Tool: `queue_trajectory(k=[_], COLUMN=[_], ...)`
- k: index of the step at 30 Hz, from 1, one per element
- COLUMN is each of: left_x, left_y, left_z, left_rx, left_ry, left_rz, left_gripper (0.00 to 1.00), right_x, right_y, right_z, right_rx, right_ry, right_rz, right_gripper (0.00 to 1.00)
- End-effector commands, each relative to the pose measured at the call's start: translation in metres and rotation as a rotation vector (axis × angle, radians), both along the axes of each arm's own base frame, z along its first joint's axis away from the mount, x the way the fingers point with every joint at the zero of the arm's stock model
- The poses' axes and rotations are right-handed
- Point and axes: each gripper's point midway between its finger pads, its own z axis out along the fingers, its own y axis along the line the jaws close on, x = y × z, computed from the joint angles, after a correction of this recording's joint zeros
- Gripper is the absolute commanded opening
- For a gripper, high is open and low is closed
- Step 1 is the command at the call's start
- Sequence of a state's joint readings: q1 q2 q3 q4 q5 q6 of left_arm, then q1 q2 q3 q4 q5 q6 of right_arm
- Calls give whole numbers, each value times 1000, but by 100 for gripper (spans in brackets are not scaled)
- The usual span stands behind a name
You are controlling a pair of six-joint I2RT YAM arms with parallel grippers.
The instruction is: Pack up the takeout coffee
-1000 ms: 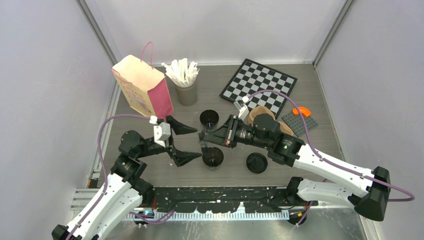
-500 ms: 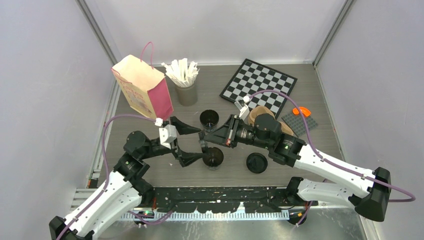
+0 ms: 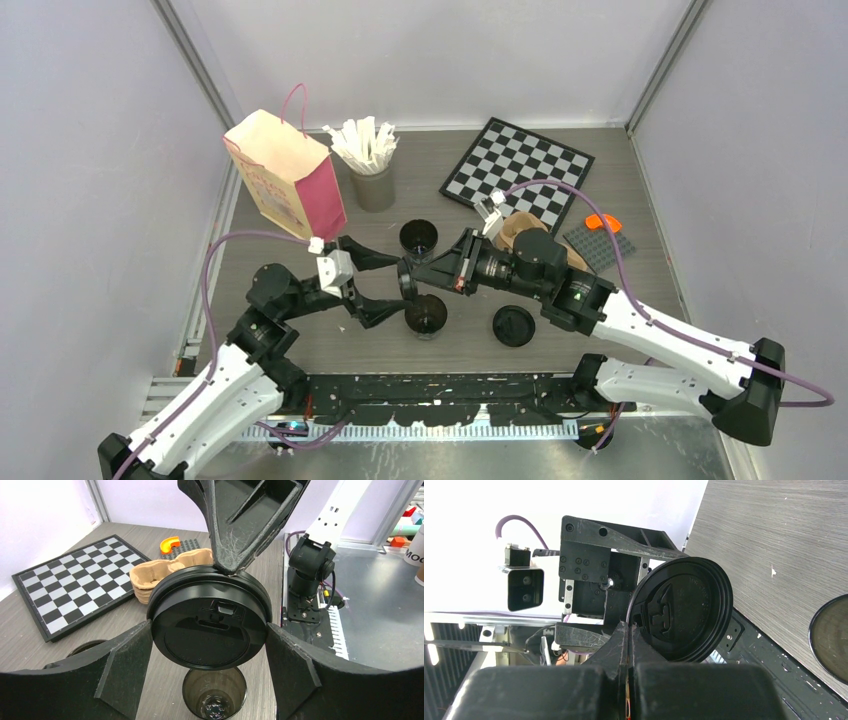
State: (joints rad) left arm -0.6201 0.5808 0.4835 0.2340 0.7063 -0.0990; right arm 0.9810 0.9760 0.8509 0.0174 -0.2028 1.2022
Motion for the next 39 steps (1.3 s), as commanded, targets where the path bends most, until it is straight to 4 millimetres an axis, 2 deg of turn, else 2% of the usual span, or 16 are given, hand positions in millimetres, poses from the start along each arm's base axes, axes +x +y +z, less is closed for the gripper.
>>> queue_trajectory(k=[1, 4, 8, 14, 19, 23, 27, 32, 39], left_x=[-1, -2, -1, 5, 9, 15, 22, 28, 23], left_y=[3, 4, 4, 13, 24, 31, 35, 30, 20], left_z=[7, 7, 2, -6, -8, -14, -24, -37, -62], left_rx=[-9, -10, 11, 63, 106, 169, 264, 392, 606], left_ry=[-34, -30, -7, 72, 159, 256, 393, 557, 707], left_rz=[14, 16, 23, 98, 179, 241, 304, 355, 444], left_gripper=[77, 75, 71, 71, 73, 73, 71, 65, 63], right_x=[-1, -1, 1, 4, 10, 11, 11, 12, 14], right_y=[-7, -8, -13, -29, -62, -84, -100, -112, -129], right_z=[19, 19, 14, 4, -27, -65, -86, -98, -115], right_rx=[43, 32, -1, -69, -195, -273, -374, -462, -546], right_ry=[-53, -57, -61, -78, -84, -60, -51, -54, -48], right_rz=[-24, -27, -46, -101, -216, -279, -306, -328, -374], right_gripper=[0, 1, 9, 37, 53, 67, 73, 78, 80])
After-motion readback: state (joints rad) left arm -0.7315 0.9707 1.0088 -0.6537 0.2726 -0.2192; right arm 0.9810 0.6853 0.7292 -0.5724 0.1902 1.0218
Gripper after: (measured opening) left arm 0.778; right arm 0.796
